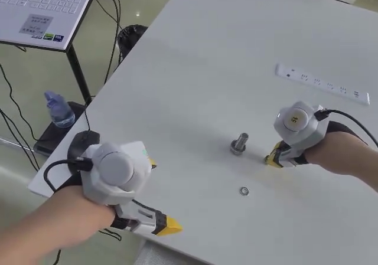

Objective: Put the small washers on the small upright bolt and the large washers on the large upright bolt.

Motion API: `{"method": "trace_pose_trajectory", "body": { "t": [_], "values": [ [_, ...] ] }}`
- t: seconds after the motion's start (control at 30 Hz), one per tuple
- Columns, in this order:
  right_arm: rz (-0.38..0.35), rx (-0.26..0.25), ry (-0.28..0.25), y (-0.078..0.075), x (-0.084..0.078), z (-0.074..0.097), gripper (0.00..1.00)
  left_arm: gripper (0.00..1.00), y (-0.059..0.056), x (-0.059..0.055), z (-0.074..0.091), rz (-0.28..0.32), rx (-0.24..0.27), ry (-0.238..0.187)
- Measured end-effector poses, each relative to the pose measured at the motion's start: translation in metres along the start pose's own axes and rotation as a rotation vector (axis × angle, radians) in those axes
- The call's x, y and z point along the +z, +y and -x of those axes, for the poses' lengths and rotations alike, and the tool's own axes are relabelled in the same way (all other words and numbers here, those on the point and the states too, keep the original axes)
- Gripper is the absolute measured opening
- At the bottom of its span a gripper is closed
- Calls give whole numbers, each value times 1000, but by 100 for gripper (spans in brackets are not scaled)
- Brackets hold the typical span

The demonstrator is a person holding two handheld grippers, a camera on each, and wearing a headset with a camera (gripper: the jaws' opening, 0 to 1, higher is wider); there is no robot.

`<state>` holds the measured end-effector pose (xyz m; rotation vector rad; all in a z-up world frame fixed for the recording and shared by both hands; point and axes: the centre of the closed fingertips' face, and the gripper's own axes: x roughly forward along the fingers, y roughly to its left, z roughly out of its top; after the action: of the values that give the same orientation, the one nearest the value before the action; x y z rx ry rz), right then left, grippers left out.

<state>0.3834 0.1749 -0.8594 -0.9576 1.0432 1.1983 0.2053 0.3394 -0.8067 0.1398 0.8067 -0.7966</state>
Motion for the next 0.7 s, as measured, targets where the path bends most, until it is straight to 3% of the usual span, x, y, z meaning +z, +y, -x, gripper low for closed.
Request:
{"method": "trace_pose_trajectory", "body": {
  "t": [0.7],
  "values": [
    [28,-6,5,3,-2,1,14,78,-6,2,-1,8,-12,-8]
  ]
}}
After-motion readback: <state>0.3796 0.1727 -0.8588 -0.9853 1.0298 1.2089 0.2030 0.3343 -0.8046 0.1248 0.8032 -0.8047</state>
